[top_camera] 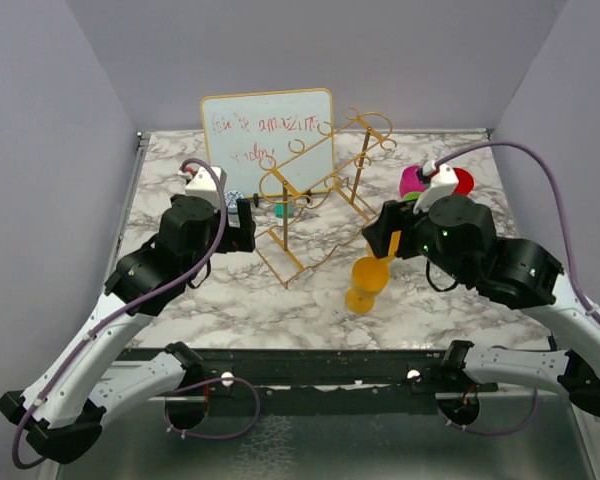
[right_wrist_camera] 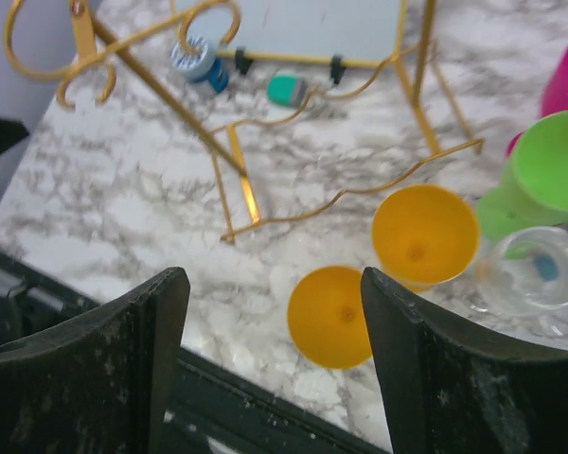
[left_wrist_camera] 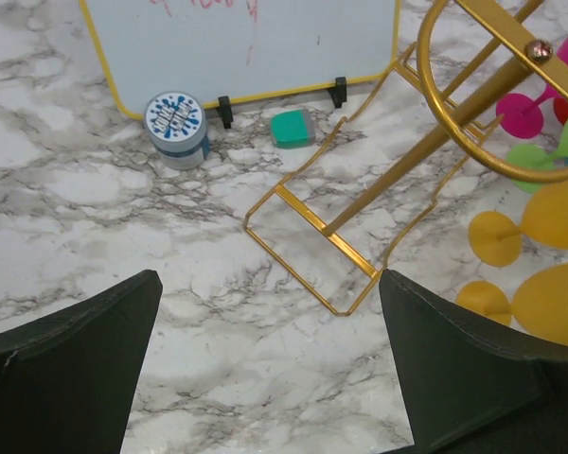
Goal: Take the wine glass off the wine glass rack
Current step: Place the wine glass at the center of the board, then reset both arms
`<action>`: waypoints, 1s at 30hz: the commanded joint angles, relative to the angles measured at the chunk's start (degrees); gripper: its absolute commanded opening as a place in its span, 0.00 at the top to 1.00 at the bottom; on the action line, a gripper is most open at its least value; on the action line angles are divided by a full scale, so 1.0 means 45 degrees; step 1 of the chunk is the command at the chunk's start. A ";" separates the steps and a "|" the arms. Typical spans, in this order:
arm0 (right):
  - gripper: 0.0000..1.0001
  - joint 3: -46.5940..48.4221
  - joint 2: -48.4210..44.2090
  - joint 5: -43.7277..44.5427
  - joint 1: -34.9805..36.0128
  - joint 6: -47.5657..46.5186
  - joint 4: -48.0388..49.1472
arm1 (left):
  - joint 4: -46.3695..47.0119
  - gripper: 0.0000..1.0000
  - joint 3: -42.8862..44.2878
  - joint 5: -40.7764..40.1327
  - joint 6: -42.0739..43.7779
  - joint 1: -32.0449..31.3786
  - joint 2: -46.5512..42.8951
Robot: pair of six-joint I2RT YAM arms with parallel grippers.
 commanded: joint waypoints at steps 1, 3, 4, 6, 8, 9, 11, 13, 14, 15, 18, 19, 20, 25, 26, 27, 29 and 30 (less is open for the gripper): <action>0.20 0.1631 0.1292 0.3698 -0.0411 -0.0114 -0.1771 | -0.0338 0.01 0.1201 0.0421 0.1854 0.1424 0.1177; 0.19 0.2481 0.1771 0.3232 -0.1678 -0.0535 -0.2125 | -0.0131 0.01 0.1428 0.1886 0.2444 0.3201 0.1605; 0.19 0.2724 0.1802 0.2463 -0.2703 -0.0929 -0.1971 | 0.0060 0.01 0.1469 0.2666 0.2662 0.4258 0.1750; 0.19 0.2845 0.1672 0.1445 -0.4689 -0.1673 -0.1374 | 0.0370 0.01 0.1527 0.4099 0.2933 0.6091 0.1914; 0.17 0.3117 0.1916 0.0389 -0.6553 -0.2317 -0.1140 | 0.0395 0.01 0.1672 0.5502 0.3067 0.7480 0.2248; 0.17 0.3346 0.2203 -0.0351 -0.7480 -0.2573 -0.1260 | 0.0382 0.01 0.1665 0.6111 0.2981 0.8089 0.2438; 0.16 0.3817 0.2795 -0.1689 -0.8991 -0.2869 -0.1571 | 0.0234 0.01 0.1811 0.6847 0.2500 0.9044 0.2624; 0.15 0.4520 0.3031 -0.1739 -0.9356 -0.2627 -0.2180 | 0.0250 0.01 0.1884 0.6698 0.1878 0.9160 0.2083; 0.13 0.4525 0.2770 -0.1777 -0.9359 -0.2495 -0.1977 | 0.0508 0.01 0.1618 0.6498 0.1639 0.9166 0.1641; 0.04 0.4166 0.2366 -0.1933 -0.9359 -0.2432 -0.1525 | 0.0792 0.01 0.1304 0.6270 0.1472 0.9174 0.1234; 0.00 0.2651 0.1008 -0.3111 -0.9359 -0.2392 0.0030 | 0.0329 0.01 0.1199 0.6089 0.1479 0.9162 0.1092; 0.00 0.2365 0.0676 -0.3455 -0.9359 -0.2350 0.0396 | 0.0123 0.01 0.1230 0.6141 0.1445 0.9166 0.1078; 0.00 0.2187 0.0454 -0.3713 -0.9349 -0.2343 0.0654 | 0.0080 0.01 0.1166 0.6252 0.1380 0.9172 0.0988; 0.00 0.2110 0.0238 -0.3602 -0.9359 -0.2225 0.0622 | 0.0156 0.01 0.1089 0.6644 0.1191 0.9144 0.1033; 0.00 0.2133 0.0326 -0.3492 -0.9359 -0.2200 0.0497 | 0.0162 0.01 0.1102 0.6674 0.1184 0.9152 0.1075; 0.00 0.2127 0.0420 -0.3395 -0.9359 -0.2202 0.0371 | 0.0180 0.01 0.1135 0.6685 0.1184 0.9143 0.1117; 0.00 0.2200 0.0608 -0.3252 -0.9359 -0.2194 0.0151 | 0.0182 0.01 0.1181 0.6683 0.1177 0.9162 0.1091; 0.00 0.2262 0.0724 -0.3184 -0.9359 -0.2191 0.0006 | 0.0173 0.01 0.1203 0.6684 0.1175 0.9149 0.1100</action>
